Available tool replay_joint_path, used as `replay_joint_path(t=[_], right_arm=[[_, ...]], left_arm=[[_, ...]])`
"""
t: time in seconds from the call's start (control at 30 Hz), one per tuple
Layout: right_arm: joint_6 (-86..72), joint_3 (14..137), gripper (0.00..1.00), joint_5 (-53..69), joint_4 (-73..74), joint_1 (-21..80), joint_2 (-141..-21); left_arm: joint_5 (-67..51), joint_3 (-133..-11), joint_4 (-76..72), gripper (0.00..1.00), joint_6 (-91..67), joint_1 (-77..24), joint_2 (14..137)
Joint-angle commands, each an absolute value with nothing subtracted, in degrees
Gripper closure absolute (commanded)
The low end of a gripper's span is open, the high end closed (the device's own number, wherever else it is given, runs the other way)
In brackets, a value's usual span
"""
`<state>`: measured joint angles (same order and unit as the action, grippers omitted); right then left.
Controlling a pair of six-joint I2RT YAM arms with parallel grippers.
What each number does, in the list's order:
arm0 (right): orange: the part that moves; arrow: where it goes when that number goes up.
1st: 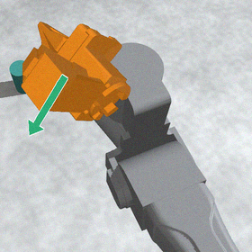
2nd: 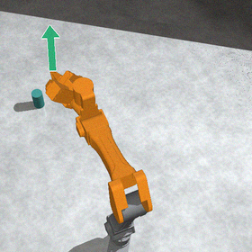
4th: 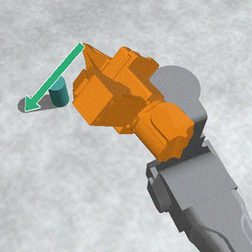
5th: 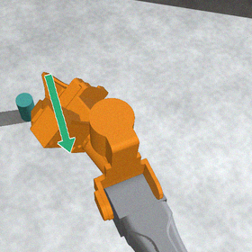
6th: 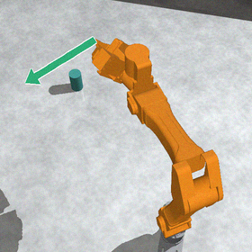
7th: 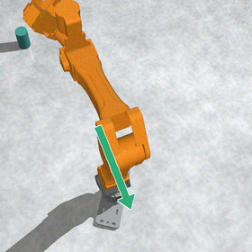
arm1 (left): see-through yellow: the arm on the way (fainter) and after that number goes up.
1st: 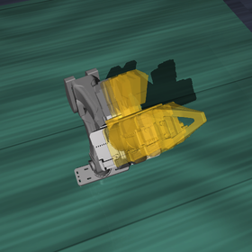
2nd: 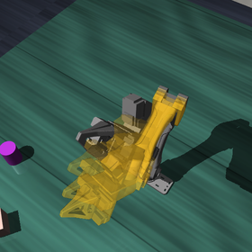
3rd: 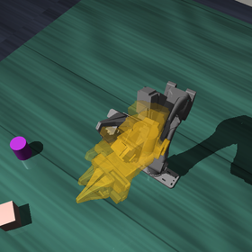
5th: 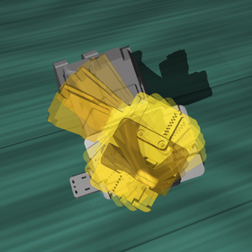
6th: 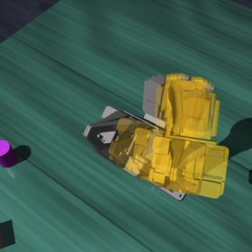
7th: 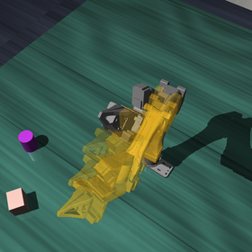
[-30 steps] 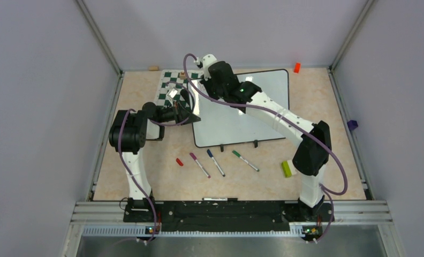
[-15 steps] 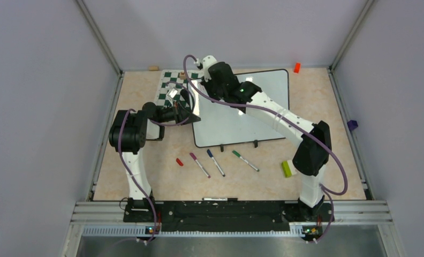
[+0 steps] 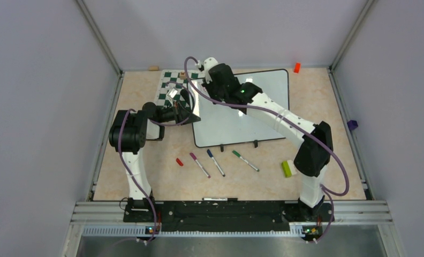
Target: Write a sentence on the whiteboard
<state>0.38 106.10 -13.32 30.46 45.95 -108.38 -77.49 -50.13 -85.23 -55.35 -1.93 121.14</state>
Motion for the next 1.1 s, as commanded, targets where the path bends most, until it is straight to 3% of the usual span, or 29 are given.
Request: replay_joint_path(t=[0.0,0.67,1.07], right_arm=[[0.38,105.35,1.00,-19.74,32.32,44.91,-106.68],[-1.86,96.99,1.00,-14.38,21.85,44.72,-96.68],[-2.02,101.94,1.00,-16.12,23.51,43.70,-100.21]], left_arm=[[-77.71,-49.96,-92.81,1.00,-50.71,-1.67,119.77],[-77.67,-49.67,-92.81,1.00,-50.55,-1.73,119.62],[-77.75,-49.68,-92.81,1.00,-50.61,-1.69,119.60]])
